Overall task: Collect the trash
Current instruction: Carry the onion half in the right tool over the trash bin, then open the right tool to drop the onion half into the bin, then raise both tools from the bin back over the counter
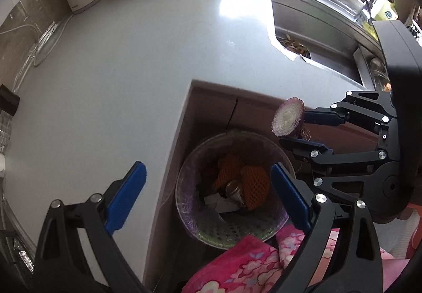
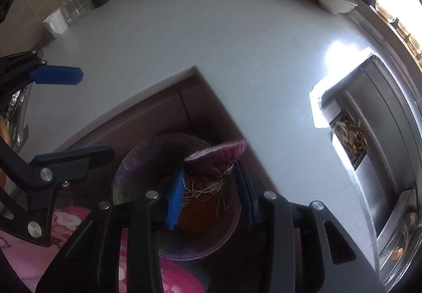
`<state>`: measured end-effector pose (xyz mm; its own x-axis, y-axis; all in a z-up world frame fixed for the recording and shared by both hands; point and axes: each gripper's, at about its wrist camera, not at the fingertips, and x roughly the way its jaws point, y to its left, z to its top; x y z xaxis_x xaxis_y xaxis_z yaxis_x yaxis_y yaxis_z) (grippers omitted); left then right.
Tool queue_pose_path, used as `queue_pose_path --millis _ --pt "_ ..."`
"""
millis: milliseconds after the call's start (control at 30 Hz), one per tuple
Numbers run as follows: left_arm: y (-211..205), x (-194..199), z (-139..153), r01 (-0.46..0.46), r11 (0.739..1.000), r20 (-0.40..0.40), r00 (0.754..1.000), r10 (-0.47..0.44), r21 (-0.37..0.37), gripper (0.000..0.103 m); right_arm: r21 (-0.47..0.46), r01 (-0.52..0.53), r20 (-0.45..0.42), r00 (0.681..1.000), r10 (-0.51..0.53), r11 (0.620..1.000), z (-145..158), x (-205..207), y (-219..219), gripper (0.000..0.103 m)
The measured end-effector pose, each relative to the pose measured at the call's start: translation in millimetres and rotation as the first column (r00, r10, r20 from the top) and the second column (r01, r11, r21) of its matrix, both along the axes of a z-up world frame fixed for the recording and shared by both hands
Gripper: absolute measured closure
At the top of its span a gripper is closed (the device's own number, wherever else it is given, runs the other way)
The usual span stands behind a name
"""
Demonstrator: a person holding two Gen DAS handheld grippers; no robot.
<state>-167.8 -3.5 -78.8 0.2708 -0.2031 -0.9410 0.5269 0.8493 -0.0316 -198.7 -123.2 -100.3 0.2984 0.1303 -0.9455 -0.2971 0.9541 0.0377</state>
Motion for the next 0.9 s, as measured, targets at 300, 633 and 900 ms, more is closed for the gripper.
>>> queue_pose_path --millis 300,633,900 --pt "18 -10 -15 0.026 1.000 -0.035 0.999 -0.026 0.017 0.012 0.003 0.004 -0.118 0.993 -0.004 1.000 -39 -20 20 0.065" --pt "22 -21 -27 0.047 0.998 -0.050 0.998 -0.045 0.033 0.012 -0.006 0.023 -0.194 0.981 -0.024 1.000 -76 -28 27 0.064" --pt "21 -29 -31 0.052 0.998 -0.051 0.997 -0.050 0.046 0.012 -0.017 0.054 -0.183 0.981 -0.056 0.998 -80 -30 24 0.025"
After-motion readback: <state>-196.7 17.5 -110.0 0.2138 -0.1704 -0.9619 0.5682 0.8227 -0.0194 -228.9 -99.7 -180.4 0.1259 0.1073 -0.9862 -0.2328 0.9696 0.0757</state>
